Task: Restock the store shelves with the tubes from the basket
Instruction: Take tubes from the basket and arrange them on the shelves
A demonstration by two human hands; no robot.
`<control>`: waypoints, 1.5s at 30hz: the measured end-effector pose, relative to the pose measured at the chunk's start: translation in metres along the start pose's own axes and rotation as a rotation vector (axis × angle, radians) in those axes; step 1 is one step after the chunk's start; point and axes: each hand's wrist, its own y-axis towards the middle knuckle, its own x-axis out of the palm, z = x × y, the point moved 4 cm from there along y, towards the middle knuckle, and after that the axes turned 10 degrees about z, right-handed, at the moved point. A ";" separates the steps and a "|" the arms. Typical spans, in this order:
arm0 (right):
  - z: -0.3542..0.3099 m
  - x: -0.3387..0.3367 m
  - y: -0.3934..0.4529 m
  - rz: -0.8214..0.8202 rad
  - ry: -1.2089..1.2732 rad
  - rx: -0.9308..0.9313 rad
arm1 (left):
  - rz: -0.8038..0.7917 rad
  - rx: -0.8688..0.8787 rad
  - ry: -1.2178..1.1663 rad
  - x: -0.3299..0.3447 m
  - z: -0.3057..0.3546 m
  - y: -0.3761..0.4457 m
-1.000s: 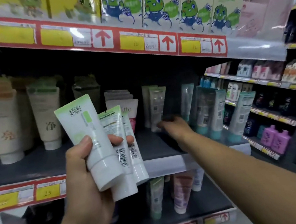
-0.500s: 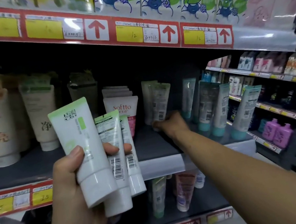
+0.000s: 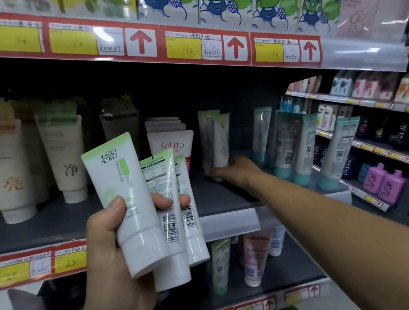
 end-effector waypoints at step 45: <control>-0.002 -0.084 -0.180 -0.230 0.706 0.201 | 0.188 -0.188 0.029 0.046 0.010 -0.089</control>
